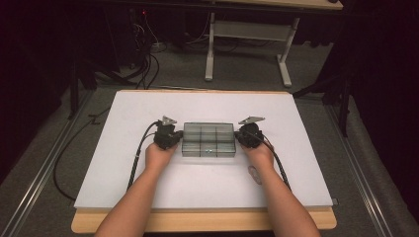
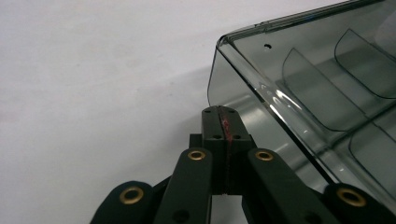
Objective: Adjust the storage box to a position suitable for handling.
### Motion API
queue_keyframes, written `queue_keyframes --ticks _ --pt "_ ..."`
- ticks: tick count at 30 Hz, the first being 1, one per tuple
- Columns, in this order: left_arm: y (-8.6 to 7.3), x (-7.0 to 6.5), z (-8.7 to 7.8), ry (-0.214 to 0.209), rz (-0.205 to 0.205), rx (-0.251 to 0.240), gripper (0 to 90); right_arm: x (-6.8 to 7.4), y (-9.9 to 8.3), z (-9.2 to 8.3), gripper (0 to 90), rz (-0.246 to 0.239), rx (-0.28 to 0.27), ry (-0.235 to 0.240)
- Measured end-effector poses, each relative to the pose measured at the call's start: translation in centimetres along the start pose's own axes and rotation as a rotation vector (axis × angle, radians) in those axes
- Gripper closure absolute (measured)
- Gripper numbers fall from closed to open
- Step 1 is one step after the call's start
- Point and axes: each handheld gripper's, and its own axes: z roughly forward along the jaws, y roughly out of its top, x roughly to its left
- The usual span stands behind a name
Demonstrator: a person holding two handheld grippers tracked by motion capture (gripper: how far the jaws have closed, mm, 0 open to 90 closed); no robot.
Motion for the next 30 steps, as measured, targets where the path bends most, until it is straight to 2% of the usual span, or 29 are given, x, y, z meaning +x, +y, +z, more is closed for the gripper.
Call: queue_keyframes --ticks 2,3,10,13,19,24,27,30 --pt "-0.1 -0.1 -0.2 0.001 -0.012 -0.016 90.0 0.2 0.0 0.0 90.0 -0.018 0.005 -0.016" --pt "-0.1 -0.1 -0.4 0.000 -0.018 -0.022 90.0 0.2 0.0 0.0 90.0 -0.015 0.006 -0.005" --pt "-0.7 -0.8 -2.0 0.003 -0.010 -0.044 90.0 0.9 -0.2 -1.1 90.0 -0.033 -0.007 -0.002" --pt "-1.0 -1.2 -2.6 0.011 0.011 -0.035 90.0 1.4 -0.4 -1.7 90.0 -0.046 -0.006 -0.004" --pt "-2.0 -1.5 -3.3 0.009 0.012 -0.028 90.0 2.4 -0.8 -2.2 90.0 -0.093 0.018 -0.019" --pt "-2.6 -2.1 -4.0 0.009 0.033 -0.007 90.0 3.1 -1.7 -2.9 90.0 -0.097 0.024 -0.005" --pt "-3.0 -2.6 -4.7 0.007 0.039 -0.007 90.0 3.5 -2.1 -3.4 90.0 -0.125 0.023 -0.013" --pt "-3.7 -3.3 -5.1 0.006 0.055 0.006 90.0 3.8 -2.8 -4.0 90.0 -0.114 0.023 0.002"
